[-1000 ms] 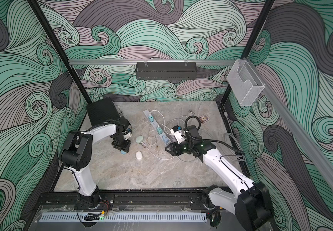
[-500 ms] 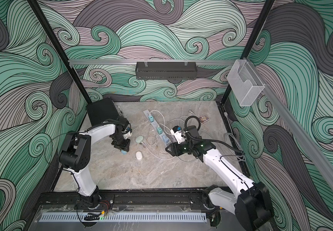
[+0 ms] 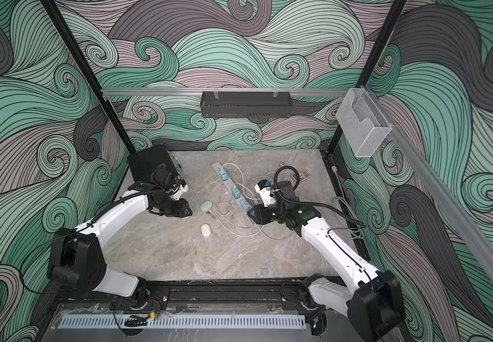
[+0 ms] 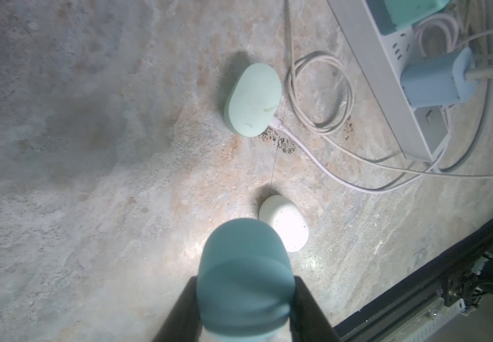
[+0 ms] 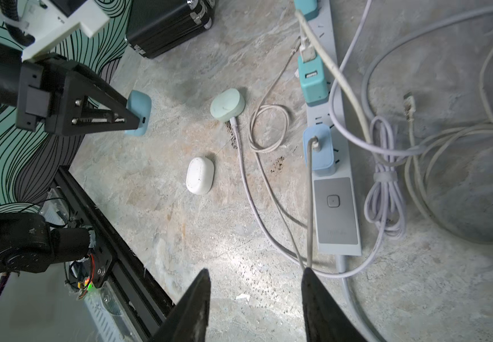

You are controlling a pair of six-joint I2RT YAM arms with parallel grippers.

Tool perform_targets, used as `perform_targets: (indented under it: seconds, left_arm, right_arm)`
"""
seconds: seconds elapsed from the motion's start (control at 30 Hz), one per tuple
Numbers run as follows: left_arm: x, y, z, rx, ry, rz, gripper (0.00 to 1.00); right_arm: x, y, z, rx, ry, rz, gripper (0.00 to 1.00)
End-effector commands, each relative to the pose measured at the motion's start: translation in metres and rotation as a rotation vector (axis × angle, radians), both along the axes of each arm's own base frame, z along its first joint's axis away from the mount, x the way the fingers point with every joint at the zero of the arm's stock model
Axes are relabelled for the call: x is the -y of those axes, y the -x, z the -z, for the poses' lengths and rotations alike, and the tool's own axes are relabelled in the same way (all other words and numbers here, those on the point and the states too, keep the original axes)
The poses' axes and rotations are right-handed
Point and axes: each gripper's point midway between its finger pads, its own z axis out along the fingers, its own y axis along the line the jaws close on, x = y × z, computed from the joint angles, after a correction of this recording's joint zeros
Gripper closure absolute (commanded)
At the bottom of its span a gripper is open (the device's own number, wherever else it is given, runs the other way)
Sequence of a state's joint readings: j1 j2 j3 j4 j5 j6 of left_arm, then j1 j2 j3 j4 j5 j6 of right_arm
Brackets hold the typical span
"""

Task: Charge the bluetooth headset
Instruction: Pick up the bluetooth headset from the center of the board, then pick up the charging cable from the center of the board.

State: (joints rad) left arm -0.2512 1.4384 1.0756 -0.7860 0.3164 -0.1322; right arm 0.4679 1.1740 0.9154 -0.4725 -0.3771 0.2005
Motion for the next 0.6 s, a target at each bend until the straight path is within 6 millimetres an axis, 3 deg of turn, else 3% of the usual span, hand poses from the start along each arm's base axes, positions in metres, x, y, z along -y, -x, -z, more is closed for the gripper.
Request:
perform_targets:
  seconds: [0.0, 0.23, 0.57]
  left_arm:
    - [0.003, -0.007, -0.027, 0.094, 0.083, -0.035, 0.69]
    - [-0.009, -0.004, -0.036, 0.125, 0.145, -0.100, 0.69]
    - [-0.024, -0.007, -0.047, 0.207, 0.234, -0.207, 0.70]
  right_arm:
    - [-0.007, -0.011, -0.008, 0.020, 0.027, 0.043, 0.52]
    - [-0.044, -0.030, -0.009, 0.101, 0.187, 0.112, 0.51]
    - [-0.101, -0.079, 0.023, 0.093, 0.325, 0.259, 0.54]
